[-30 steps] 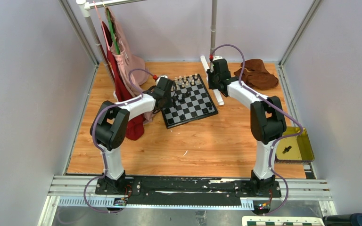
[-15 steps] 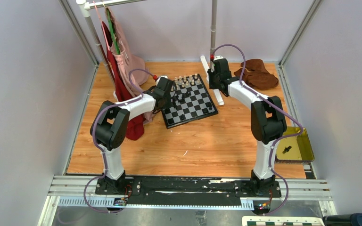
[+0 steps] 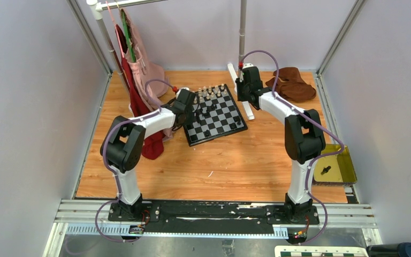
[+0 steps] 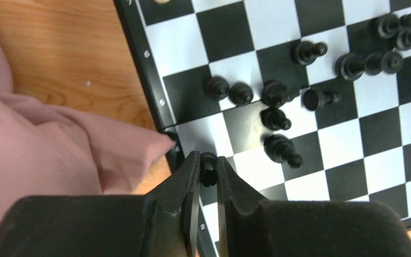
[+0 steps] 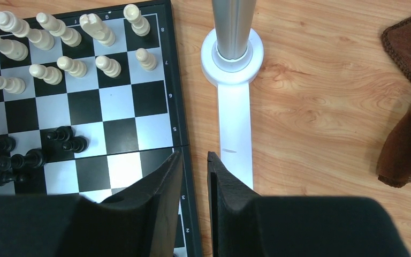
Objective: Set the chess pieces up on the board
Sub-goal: Pick up the chess piece from the chessboard.
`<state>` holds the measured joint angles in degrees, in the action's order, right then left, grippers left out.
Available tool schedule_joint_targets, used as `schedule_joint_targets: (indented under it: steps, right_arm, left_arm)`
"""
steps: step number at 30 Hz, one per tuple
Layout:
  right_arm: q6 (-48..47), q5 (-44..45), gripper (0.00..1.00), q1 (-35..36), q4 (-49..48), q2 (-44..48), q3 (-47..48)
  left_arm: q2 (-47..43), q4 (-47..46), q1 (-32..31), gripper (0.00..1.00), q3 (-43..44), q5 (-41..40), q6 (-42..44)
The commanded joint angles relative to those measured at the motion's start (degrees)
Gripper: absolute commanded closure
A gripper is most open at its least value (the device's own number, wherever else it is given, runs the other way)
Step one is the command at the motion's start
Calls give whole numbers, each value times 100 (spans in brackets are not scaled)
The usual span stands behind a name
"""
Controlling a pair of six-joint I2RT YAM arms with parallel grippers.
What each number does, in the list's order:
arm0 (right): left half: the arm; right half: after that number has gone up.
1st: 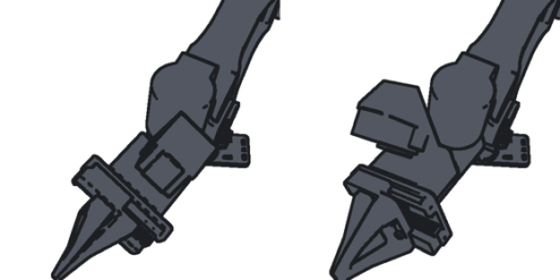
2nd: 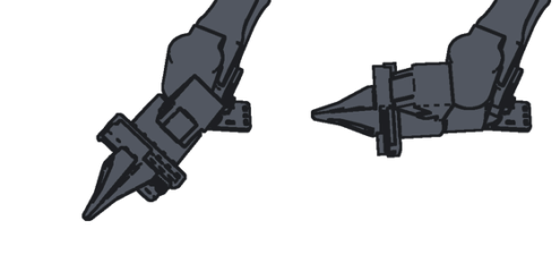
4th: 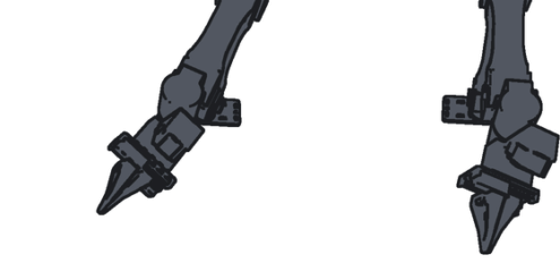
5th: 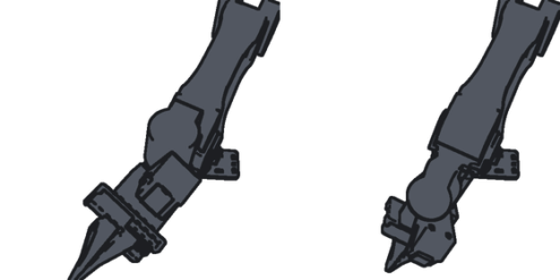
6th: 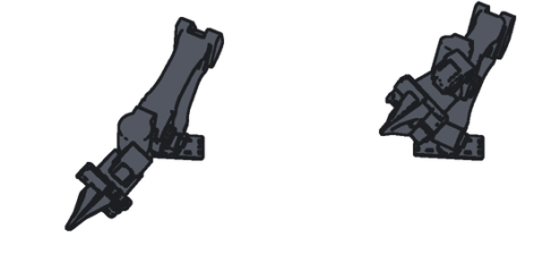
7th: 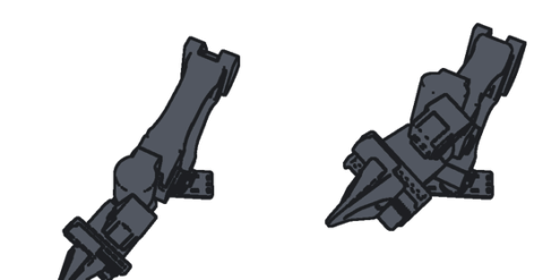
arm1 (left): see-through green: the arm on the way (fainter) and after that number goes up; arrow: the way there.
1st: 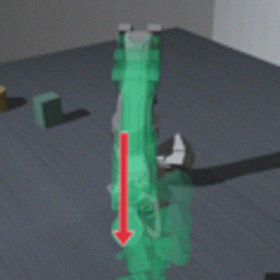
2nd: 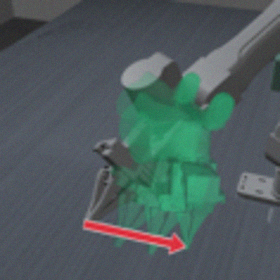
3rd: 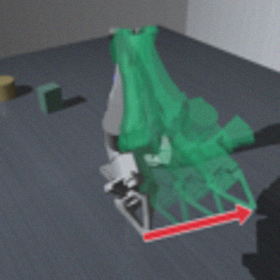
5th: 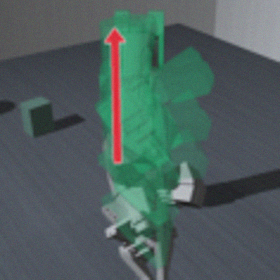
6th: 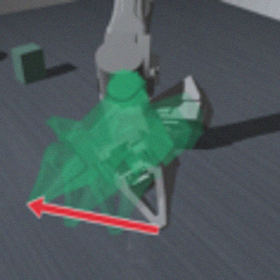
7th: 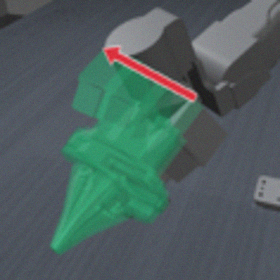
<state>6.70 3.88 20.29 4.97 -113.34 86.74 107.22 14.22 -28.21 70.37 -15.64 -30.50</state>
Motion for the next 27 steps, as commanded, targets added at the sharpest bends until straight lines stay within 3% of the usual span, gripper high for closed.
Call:
schedule_joint_targets:
  steps: [1,14,27]
  right_arm:
    - [135,-115,72,-54,-70,47,35]
    - [206,-123,72,46,-94,452,-357]
    - [197,-121,72,89,-137,665,-613]
  left_arm:
    - [-513,130,45,100,-296,-67,55]
    - [-1770,-53,-625,100,-1498,65,566]
    - [-1753,-247,-949,100,-1692,166,565]
